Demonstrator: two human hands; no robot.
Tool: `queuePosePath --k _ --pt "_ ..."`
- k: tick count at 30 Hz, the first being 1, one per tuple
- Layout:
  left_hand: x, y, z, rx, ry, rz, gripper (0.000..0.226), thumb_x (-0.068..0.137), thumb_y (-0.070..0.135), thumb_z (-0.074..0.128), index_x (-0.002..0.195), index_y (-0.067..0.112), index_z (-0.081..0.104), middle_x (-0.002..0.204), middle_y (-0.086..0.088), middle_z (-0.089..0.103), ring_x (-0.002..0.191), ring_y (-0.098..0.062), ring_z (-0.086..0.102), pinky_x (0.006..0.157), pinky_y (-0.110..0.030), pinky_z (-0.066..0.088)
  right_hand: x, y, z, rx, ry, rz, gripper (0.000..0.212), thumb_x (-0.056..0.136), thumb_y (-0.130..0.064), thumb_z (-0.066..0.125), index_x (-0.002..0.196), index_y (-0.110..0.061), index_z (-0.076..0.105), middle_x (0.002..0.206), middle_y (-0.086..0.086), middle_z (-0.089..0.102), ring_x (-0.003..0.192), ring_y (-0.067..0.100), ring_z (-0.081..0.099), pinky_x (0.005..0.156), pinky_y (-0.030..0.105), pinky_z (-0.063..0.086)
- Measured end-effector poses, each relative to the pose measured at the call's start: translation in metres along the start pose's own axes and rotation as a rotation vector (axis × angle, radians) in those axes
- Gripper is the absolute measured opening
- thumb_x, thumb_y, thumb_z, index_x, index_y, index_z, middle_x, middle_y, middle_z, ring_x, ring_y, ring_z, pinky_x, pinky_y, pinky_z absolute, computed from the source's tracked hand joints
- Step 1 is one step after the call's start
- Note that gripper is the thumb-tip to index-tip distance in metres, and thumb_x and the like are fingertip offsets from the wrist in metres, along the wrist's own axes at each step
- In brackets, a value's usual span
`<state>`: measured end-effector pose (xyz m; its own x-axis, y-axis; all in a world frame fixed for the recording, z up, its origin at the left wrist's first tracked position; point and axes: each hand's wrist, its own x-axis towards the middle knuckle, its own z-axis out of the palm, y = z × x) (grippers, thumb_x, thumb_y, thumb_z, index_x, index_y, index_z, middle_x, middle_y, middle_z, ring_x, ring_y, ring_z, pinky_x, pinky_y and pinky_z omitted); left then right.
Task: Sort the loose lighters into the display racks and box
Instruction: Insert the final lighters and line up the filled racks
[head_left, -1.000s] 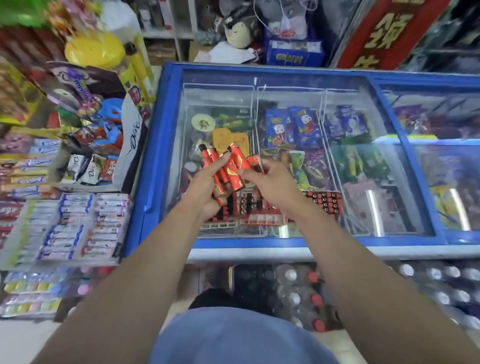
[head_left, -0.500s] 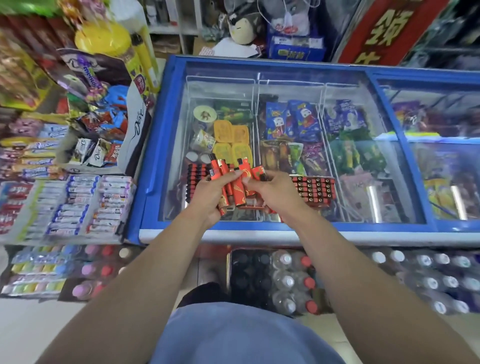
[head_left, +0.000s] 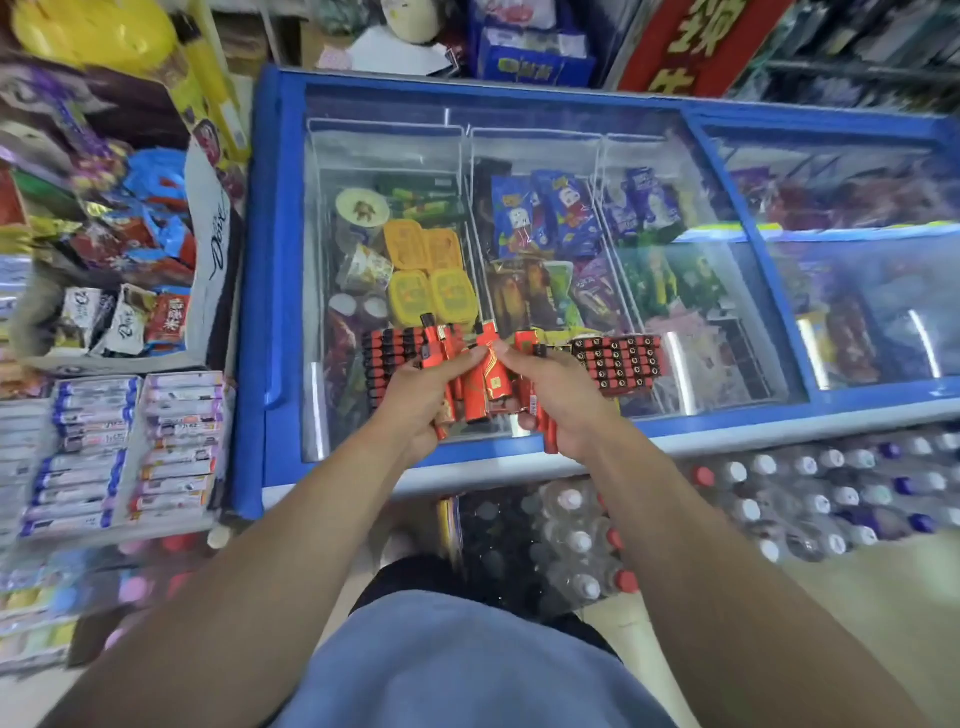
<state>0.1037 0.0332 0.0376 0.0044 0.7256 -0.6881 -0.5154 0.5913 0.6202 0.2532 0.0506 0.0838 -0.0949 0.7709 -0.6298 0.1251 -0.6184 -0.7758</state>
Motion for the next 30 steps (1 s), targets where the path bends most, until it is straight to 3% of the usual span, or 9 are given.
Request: queuePosePath --k 6,10,13,15,17,19,22,27,30 --pt "0.002 -0.003 -0.003 0.117 0.052 0.098 0.08 0.065 0.026 0.096 0.13 0.004 0.055 0.102 -0.008 0.079 0.09 -0.021 0.077 0.091 -0.041 0.059 0.003 0.011 -0.01 0.1 -0.075 0.132 0.029 0.089 -0.032 0.078 0.104 -0.009 0.068 0.073 -0.001 0.065 0.054 0.006 0.052 0.038 0.018 0.034" --pt "0.002 -0.01 0.0 0.135 -0.014 0.102 0.089 0.064 0.027 0.097 0.136 -0.005 0.055 0.097 -0.008 0.08 0.088 -0.022 0.078 0.087 -0.042 0.062 0.009 0.019 -0.015 0.164 -0.113 0.165 0.03 0.083 -0.03 0.081 0.1 -0.011 0.065 0.068 -0.003 0.061 0.052 0.004 0.046 0.037 0.015 0.033" --pt "0.003 -0.018 -0.002 0.103 0.046 0.098 0.074 0.069 0.024 0.095 0.129 -0.002 0.063 0.094 -0.007 0.08 0.082 -0.019 0.077 0.091 -0.046 0.06 0.014 0.024 -0.022 0.05 0.015 0.053 0.029 0.083 -0.032 0.084 0.097 -0.014 0.066 0.076 0.007 0.069 0.05 0.008 0.051 0.039 0.02 0.037" --pt "0.002 -0.025 -0.004 0.116 0.098 0.091 0.067 0.067 0.027 0.096 0.122 0.002 0.067 0.088 -0.004 0.079 0.071 -0.014 0.074 0.077 -0.038 0.061 0.016 0.028 -0.03 -0.107 0.128 -0.069 0.028 0.084 -0.035 0.083 0.092 -0.013 0.068 0.081 0.02 0.073 0.05 0.014 0.056 0.041 0.023 0.04" --pt "0.001 -0.033 -0.005 0.121 0.146 0.091 0.051 0.071 0.023 0.094 0.112 0.005 0.07 0.08 -0.004 0.078 0.06 -0.013 0.069 0.057 -0.027 0.054 0.019 0.034 -0.039 -0.279 0.185 -0.197 0.027 0.083 -0.033 0.084 0.091 -0.013 0.069 0.074 0.012 0.074 0.052 0.015 0.06 0.043 0.022 0.043" --pt "-0.001 -0.041 -0.003 0.123 0.182 0.077 0.041 0.071 0.023 0.093 0.103 0.01 0.071 0.075 -0.005 0.076 0.056 -0.016 0.063 0.051 -0.025 0.048 0.022 0.038 -0.047 -0.428 0.204 -0.294 0.026 0.08 -0.032 0.087 0.091 -0.018 0.068 0.071 -0.005 0.074 0.057 0.007 0.066 0.052 0.018 0.049" --pt "-0.005 -0.056 0.005 0.086 0.237 0.076 0.029 0.071 0.022 0.093 0.088 0.014 0.072 0.073 -0.005 0.074 0.054 -0.014 0.061 0.052 -0.027 0.048 0.026 0.047 -0.055 -0.541 0.21 -0.353 0.03 0.079 -0.035 0.087 0.097 -0.021 0.067 0.082 -0.004 0.075 0.072 0.015 0.071 0.068 0.029 0.057" --pt "-0.016 -0.077 0.023 -0.057 0.295 -0.001 0.026 0.074 0.019 0.091 0.085 0.011 0.068 0.064 -0.003 0.068 0.047 -0.011 0.055 0.046 -0.023 0.045 0.032 0.052 -0.058 -0.701 0.152 -0.415 0.031 0.086 -0.043 0.079 0.094 -0.019 0.062 0.075 -0.007 0.068 0.059 0.007 0.058 0.052 0.021 0.043" --pt "-0.024 -0.087 0.025 -0.111 0.311 -0.043 0.035 0.072 0.025 0.092 0.096 0.011 0.071 0.076 -0.006 0.069 0.058 -0.015 0.055 0.066 -0.03 0.047 0.039 0.056 -0.057 -0.844 0.107 -0.466 0.032 0.094 -0.045 0.068 0.107 -0.017 0.061 0.072 -0.006 0.067 0.062 0.005 0.06 0.057 0.026 0.044"
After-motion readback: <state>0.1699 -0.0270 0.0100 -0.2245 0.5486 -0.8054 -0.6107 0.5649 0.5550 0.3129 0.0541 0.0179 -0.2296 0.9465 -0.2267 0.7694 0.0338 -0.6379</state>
